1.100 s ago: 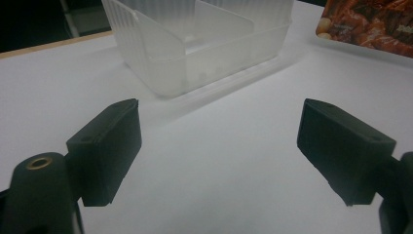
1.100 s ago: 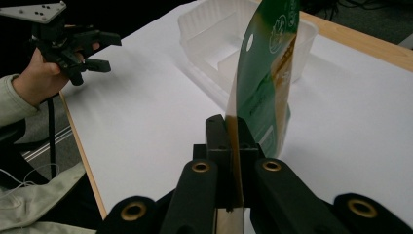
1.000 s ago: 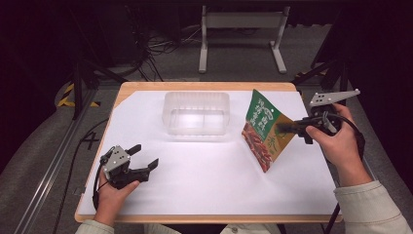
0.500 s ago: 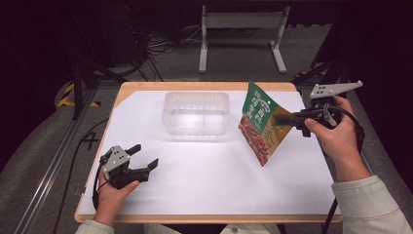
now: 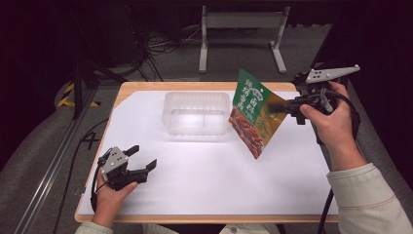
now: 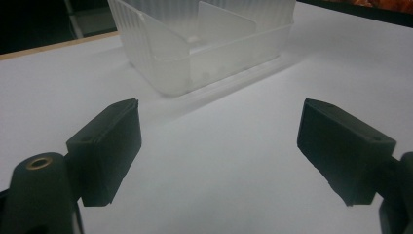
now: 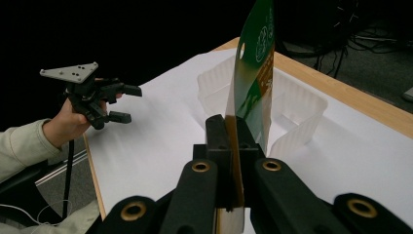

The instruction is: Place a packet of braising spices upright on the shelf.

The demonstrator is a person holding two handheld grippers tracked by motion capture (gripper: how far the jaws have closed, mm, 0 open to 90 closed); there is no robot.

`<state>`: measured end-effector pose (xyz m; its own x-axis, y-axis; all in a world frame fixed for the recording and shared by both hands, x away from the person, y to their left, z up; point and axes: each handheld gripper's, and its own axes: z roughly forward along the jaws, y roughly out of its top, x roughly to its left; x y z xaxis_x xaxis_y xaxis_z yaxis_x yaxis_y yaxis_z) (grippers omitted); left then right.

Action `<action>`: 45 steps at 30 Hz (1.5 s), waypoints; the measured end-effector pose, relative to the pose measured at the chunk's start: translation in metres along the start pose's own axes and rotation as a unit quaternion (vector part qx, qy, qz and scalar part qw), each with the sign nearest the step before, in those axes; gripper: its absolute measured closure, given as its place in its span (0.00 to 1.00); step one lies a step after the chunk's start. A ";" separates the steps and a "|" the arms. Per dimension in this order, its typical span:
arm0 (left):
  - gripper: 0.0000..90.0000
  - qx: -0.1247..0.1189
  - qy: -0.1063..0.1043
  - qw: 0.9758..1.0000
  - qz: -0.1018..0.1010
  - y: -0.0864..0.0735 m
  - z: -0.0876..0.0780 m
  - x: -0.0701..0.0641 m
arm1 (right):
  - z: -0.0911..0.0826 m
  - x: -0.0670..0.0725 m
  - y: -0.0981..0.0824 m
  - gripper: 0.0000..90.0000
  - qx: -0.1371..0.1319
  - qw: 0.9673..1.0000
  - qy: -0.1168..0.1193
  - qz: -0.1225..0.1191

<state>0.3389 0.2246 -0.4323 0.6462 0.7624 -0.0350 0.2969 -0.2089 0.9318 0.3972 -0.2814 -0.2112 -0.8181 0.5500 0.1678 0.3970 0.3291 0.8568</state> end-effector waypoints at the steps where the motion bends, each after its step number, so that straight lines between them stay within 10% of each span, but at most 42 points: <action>1: 0.19 -0.001 0.001 1.000 -0.001 0.000 -0.001 0.000 | 0.002 0.000 0.003 1.00 0.001 1.000 0.001 -0.002; 45: 0.19 -0.010 -0.005 1.000 -0.002 0.001 0.003 0.002 | 0.103 -0.008 0.091 1.00 -0.029 1.000 0.000 -0.003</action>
<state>0.3420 0.2241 -0.4324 0.6522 0.7568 -0.0428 0.2852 -0.1926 0.9389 0.4829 -0.1767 -0.1854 -0.8200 0.5486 0.1631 0.3676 0.2863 0.8848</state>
